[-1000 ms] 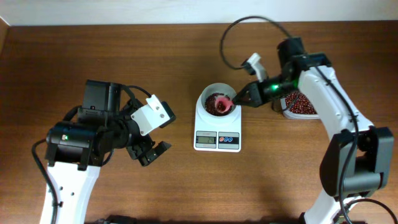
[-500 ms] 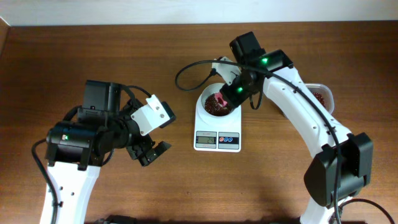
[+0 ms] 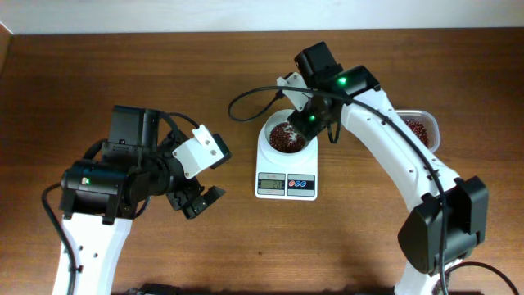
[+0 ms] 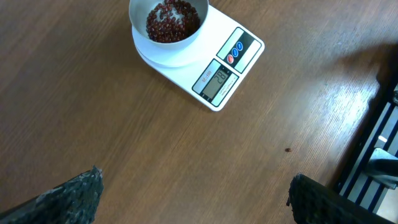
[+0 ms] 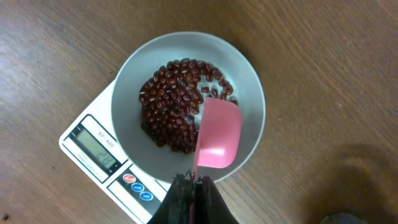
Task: Scoop and weigh 50g on scale
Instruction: 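Carry the filled scoop over the bowl and pour beans in, then return the scoop to the tub and scoop beans with the right gripper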
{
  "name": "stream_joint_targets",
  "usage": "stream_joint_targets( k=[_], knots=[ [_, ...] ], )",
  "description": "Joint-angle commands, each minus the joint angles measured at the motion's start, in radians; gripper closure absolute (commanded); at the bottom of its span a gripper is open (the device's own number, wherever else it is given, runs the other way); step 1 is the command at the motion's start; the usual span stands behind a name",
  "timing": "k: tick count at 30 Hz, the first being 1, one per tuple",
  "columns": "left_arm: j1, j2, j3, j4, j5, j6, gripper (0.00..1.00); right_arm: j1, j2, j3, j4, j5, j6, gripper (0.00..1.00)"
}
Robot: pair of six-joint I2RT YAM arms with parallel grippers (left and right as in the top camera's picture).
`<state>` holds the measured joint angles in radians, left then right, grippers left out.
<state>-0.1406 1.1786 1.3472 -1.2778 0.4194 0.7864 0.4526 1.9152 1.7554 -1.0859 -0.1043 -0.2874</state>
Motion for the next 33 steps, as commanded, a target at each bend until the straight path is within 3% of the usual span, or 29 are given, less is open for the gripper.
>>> stream_joint_targets(
  k=[1, 7, 10, 13, 17, 25, 33],
  knots=[
    [0.006, 0.0, 0.015, 0.001, 0.018, 0.016, 0.01, 0.003, -0.079, 0.09, -0.029, 0.013, 0.015, 0.96],
    [0.006, 0.0, 0.015, 0.001, 0.018, 0.016, 0.01, -0.021, -0.102, 0.098, -0.034, 0.052, 0.016, 0.96],
    [0.006, 0.0, 0.015, 0.001, 0.018, 0.016, 0.01, -0.138, -0.164, 0.098, -0.108, 0.275, 0.106, 0.96],
    [0.006, 0.0, 0.015, 0.001, 0.018, 0.016, 0.01, -0.316, -0.157, 0.096, -0.266, 0.273, 0.145, 0.96],
    [0.006, 0.0, 0.015, 0.001, 0.018, 0.016, 0.01, -0.463, -0.156, 0.056, -0.282, 0.242, 0.173, 0.96],
    [0.006, 0.0, 0.015, 0.001, 0.018, 0.016, 0.01, -0.602, -0.127, -0.308, 0.067, 0.273, 0.173, 0.96],
    [0.006, 0.0, 0.015, 0.001, 0.018, 0.016, 0.01, -0.605, -0.061, -0.317, 0.063, 0.051, 0.169, 0.96]
  ],
)
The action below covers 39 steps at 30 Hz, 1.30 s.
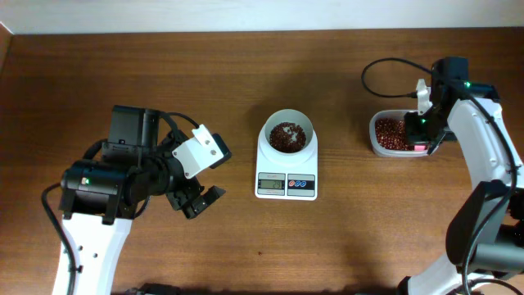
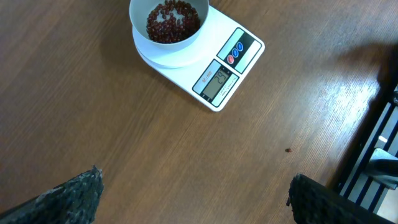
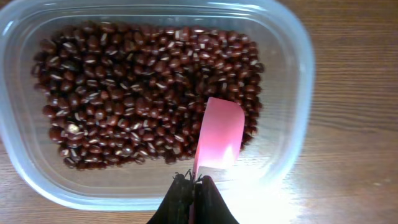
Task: Scoop and weigh 50g on scale
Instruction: 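Return the scoop to the tub and scoop beans with the right gripper, then carry the filled scoop over the bowl and pour beans in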
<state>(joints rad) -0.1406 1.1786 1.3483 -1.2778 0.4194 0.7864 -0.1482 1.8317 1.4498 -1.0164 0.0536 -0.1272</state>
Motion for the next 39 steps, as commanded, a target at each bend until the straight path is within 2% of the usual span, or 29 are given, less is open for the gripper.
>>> stream_joint_targets(
  k=[1, 3, 4, 9, 12, 14, 18, 22, 26, 31, 34, 36, 39],
  knots=[
    [0.006, 0.0, 0.014, 0.001, 0.018, 0.016, 0.01, -0.004, 0.023, -0.012, -0.01, -0.147, 0.008, 0.96],
    [0.006, 0.0, 0.014, 0.001, 0.018, 0.016, 0.01, -0.01, 0.023, -0.012, -0.019, -0.234, 0.009, 0.96],
    [0.006, 0.0, 0.014, 0.001, 0.018, 0.016, 0.01, -0.039, 0.023, -0.012, -0.019, -0.34, 0.009, 0.96],
    [0.006, 0.0, 0.014, 0.001, 0.018, 0.016, 0.01, -0.214, 0.023, -0.012, -0.047, -0.591, -0.042, 0.96],
    [0.006, 0.0, 0.014, 0.001, 0.018, 0.016, 0.01, -0.286, 0.022, -0.012, -0.084, -0.634, -0.102, 0.96],
    [0.006, 0.0, 0.014, 0.001, 0.018, 0.016, 0.01, -0.291, 0.016, -0.011, -0.087, -0.65, -0.105, 0.96],
    [0.006, 0.0, 0.014, 0.001, 0.018, 0.016, 0.01, -0.34, 0.014, -0.012, -0.08, -0.856, -0.105, 0.96],
    [0.006, 0.0, 0.014, 0.001, 0.018, 0.016, 0.01, -0.403, 0.014, -0.012, -0.095, -0.997, -0.136, 0.96],
    [0.006, 0.0, 0.014, 0.001, 0.018, 0.016, 0.01, -0.407, 0.014, -0.012, -0.106, -1.12, -0.139, 0.96],
    [0.006, 0.0, 0.014, 0.001, 0.018, 0.016, 0.01, -0.281, 0.014, -0.012, -0.079, -1.201, -0.153, 0.96],
    [0.006, 0.0, 0.014, 0.001, 0.018, 0.016, 0.01, -0.143, 0.014, -0.012, -0.052, -1.207, -0.117, 0.96],
    [0.006, 0.0, 0.014, 0.001, 0.018, 0.016, 0.01, 0.025, 0.014, -0.011, 0.012, -1.205, -0.061, 0.96],
    [0.006, 0.0, 0.014, 0.001, 0.018, 0.016, 0.01, 0.135, 0.014, -0.009, 0.072, -1.19, -0.027, 0.96]
  ],
)
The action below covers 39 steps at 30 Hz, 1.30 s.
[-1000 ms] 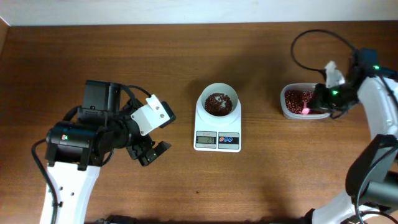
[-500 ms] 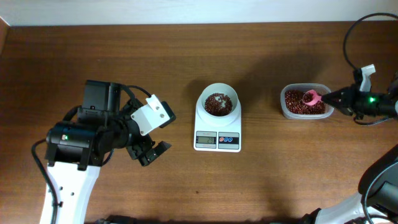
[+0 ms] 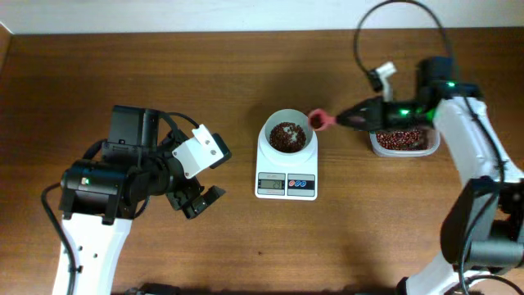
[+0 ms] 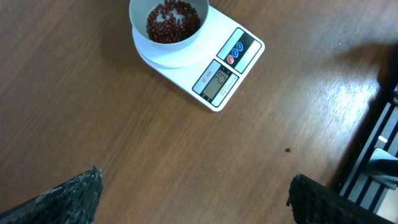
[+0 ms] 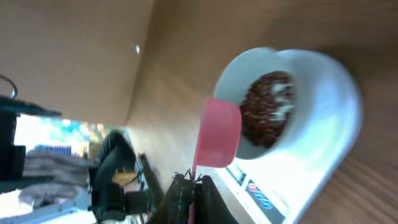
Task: Scoop and weigh 50g on scale
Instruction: 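Carry the filled scoop over the bowl and pour beans in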
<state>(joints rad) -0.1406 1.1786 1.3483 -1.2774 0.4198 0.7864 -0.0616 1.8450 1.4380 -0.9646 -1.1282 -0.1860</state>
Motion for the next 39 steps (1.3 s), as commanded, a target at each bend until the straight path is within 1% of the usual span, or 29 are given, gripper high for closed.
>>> stream_joint_targets(
  k=[1, 3, 5, 6, 7, 12, 14, 17, 20, 22, 25, 30, 33, 36, 38, 39],
  knots=[
    [0.006, 0.0, 0.014, 0.001, 0.018, 0.016, 0.01, 0.085, 0.001, 0.004, 0.054, 0.052, 0.089, 0.96],
    [0.006, 0.0, 0.014, 0.001, 0.018, 0.016, 0.01, 0.144, 0.001, 0.004, 0.102, 0.122, 0.122, 0.96],
    [0.006, 0.0, 0.014, 0.001, 0.018, 0.016, 0.01, 0.191, 0.0, 0.024, 0.103, 0.224, 0.125, 0.96],
    [0.006, 0.0, 0.014, 0.001, 0.018, 0.016, 0.01, 0.206, 0.0, 0.04, 0.097, 0.257, 0.126, 0.96],
    [0.006, 0.0, 0.014, 0.001, 0.018, 0.016, 0.01, 0.232, 0.0, 0.077, 0.078, 0.358, 0.143, 0.96],
    [0.006, 0.0, 0.014, 0.001, 0.018, 0.016, 0.01, 0.363, 0.0, 0.214, 0.0, 0.662, 0.143, 0.96],
    [0.006, 0.0, 0.014, 0.001, 0.018, 0.016, 0.01, 0.396, 0.0, 0.225, -0.011, 0.726, 0.143, 0.96],
    [0.006, 0.0, 0.014, 0.001, 0.018, 0.016, 0.01, 0.404, 0.0, 0.225, -0.017, 0.74, 0.142, 0.96],
    [0.006, 0.0, 0.014, 0.001, 0.018, 0.016, 0.01, 0.414, 0.0, 0.227, -0.037, 0.811, 0.138, 0.96],
    [0.006, 0.0, 0.014, 0.001, 0.018, 0.016, 0.01, 0.443, 0.0, 0.229, -0.043, 0.896, 0.138, 0.96],
    [0.006, 0.0, 0.014, 0.001, 0.018, 0.016, 0.01, 0.52, 0.0, 0.231, -0.042, 1.085, 0.138, 0.96],
    [0.006, 0.0, 0.014, 0.001, 0.018, 0.016, 0.01, 0.561, 0.0, 0.237, -0.042, 1.227, 0.138, 0.96],
    [0.006, 0.0, 0.014, 0.001, 0.018, 0.016, 0.01, 0.572, 0.0, 0.24, -0.041, 1.227, 0.13, 0.96],
    [0.006, 0.0, 0.014, 0.001, 0.018, 0.016, 0.01, 0.572, -0.016, 0.299, -0.042, 1.114, 0.131, 0.96],
    [0.006, 0.0, 0.014, 0.001, 0.018, 0.016, 0.01, 0.572, -0.013, 0.305, -0.027, 1.114, 0.112, 0.96],
    [0.006, 0.0, 0.014, 0.001, 0.018, 0.016, 0.01, 0.565, -0.021, 0.322, -0.036, 1.11, 0.174, 0.96]
  ],
)
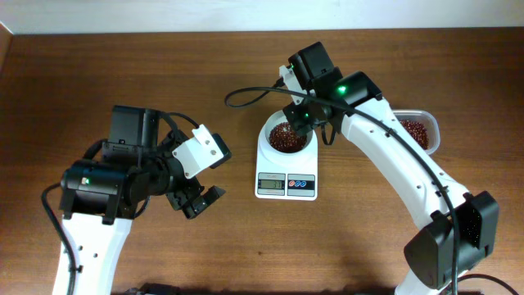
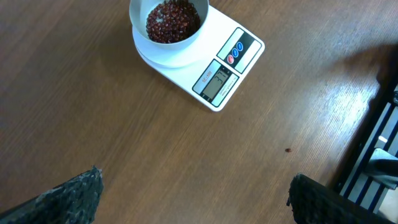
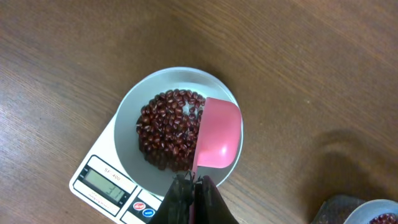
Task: Scoop and weigh 50g on scale
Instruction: 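Carry the filled scoop over the bowl and pour beans in, then dip the scoop into the bean tub and lift it with the right gripper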
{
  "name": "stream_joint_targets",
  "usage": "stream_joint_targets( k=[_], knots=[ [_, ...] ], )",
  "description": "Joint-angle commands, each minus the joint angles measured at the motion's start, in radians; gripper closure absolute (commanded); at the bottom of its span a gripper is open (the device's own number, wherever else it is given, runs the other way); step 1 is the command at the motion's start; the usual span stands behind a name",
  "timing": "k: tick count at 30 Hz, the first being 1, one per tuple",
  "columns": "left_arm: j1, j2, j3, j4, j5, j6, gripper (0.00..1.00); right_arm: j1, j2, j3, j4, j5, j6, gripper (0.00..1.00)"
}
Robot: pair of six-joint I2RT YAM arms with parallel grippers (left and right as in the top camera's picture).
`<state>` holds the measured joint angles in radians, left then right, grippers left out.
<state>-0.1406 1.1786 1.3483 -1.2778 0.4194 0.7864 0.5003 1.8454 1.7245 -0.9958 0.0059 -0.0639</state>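
Observation:
A white scale [image 1: 286,183] stands mid-table with a white bowl [image 3: 127,121] of red beans [image 3: 166,127] on it; its display [image 3: 104,183] is lit, the digits too small to read. My right gripper [image 3: 194,182] is shut on the handle of a pink scoop [image 3: 217,140], which hangs over the bowl's right side, its underside toward the camera. In the overhead view the right gripper [image 1: 304,115] is above the bowl [image 1: 286,136]. My left gripper [image 1: 201,201] stays open over bare table left of the scale [image 2: 217,68], holding nothing.
A clear tub of red beans [image 1: 417,129] sits at the right, partly behind the right arm. A single stray bean [image 2: 286,149] lies on the table near the scale. Black cables loop from the right arm above the bowl.
The scoop, then held level and full of beans beside the bowl's right rim, is now turned over above the bowl. The bean heap in the bowl looks larger. The left arm is unchanged.
First the right gripper held the scoop over the bowl on the scale. Then it had the scoop down in the tub of beans at the right. After that it held a filled scoop beside the bowl, and now holds it over the fuller bowl. The left gripper stayed open throughout.

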Motion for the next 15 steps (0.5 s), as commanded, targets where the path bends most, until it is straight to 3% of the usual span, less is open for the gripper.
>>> stream_joint_targets(
  k=[1, 4, 7, 11, 15],
  knots=[
    [0.006, 0.0, 0.014, 0.001, 0.018, 0.016, 0.01, -0.013, -0.032, 0.061, -0.024, -0.052, 0.093, 0.96],
    [0.006, 0.0, 0.014, 0.001, 0.018, 0.016, 0.01, -0.217, -0.085, 0.256, -0.284, -0.099, 0.106, 0.96],
    [0.006, 0.0, 0.014, 0.001, 0.018, 0.016, 0.01, -0.413, -0.074, 0.273, -0.463, 0.117, 0.105, 0.96],
    [0.006, 0.0, 0.014, 0.001, 0.018, 0.016, 0.01, -0.602, 0.031, 0.2, -0.444, 0.129, 0.095, 0.96],
    [0.006, 0.0, 0.014, 0.001, 0.018, 0.016, 0.01, -0.612, 0.161, 0.04, -0.226, 0.072, 0.099, 0.96]
  ],
)
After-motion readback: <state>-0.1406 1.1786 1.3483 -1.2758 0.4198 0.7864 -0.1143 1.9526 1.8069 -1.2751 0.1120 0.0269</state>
